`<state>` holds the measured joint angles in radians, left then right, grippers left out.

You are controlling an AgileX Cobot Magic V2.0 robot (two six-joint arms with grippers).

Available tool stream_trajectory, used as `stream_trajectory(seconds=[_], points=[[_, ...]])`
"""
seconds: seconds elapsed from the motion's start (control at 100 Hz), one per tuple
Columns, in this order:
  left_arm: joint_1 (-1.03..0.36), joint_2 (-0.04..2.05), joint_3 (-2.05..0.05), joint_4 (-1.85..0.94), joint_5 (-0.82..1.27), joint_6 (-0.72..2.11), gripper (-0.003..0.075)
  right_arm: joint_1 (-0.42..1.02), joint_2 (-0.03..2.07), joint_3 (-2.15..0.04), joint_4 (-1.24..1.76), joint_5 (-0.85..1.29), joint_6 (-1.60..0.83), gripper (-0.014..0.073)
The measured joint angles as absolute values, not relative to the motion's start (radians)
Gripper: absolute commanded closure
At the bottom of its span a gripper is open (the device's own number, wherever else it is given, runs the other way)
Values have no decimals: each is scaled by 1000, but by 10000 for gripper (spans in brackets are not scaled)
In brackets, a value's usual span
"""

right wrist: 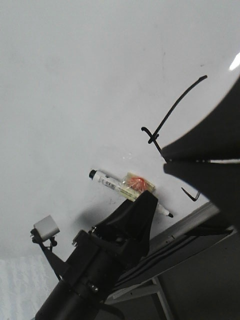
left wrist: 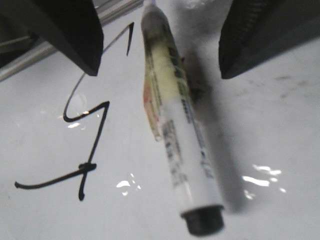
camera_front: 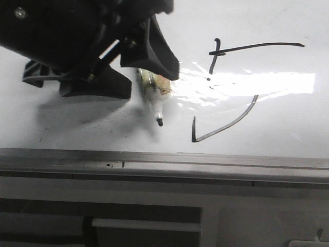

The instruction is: Write number 5 on whiteboard

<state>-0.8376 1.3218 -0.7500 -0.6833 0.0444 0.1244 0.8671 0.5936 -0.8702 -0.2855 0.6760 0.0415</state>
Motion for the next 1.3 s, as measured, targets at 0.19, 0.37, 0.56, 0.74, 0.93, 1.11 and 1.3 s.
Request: stream_trajectory(seconds=[0.19, 0.37, 0.56, 0.74, 0.93, 1.11, 1.3], points=[[-852, 1104, -743, -569, 54, 124, 336, 867, 499, -870, -335, 715, 41, 655], [-852, 847, -743, -277, 165, 124, 709, 867, 346, -852, -452, 851, 49, 655], [-852, 643, -689, -53, 308, 124, 741, 867, 137, -751, -573, 911, 93, 656], [-852, 573, -639, -23, 344, 124, 741, 867, 38, -687, -554, 913, 97, 657], [-852, 575, -611, -18, 352, 124, 741, 867, 35, -677, -547, 915, 101, 657], [-852, 575, -607, -18, 354, 124, 741, 867, 35, -677, -547, 915, 101, 657], [-852, 575, -607, -17, 354, 124, 741, 867, 35, -677, -547, 915, 101, 657]])
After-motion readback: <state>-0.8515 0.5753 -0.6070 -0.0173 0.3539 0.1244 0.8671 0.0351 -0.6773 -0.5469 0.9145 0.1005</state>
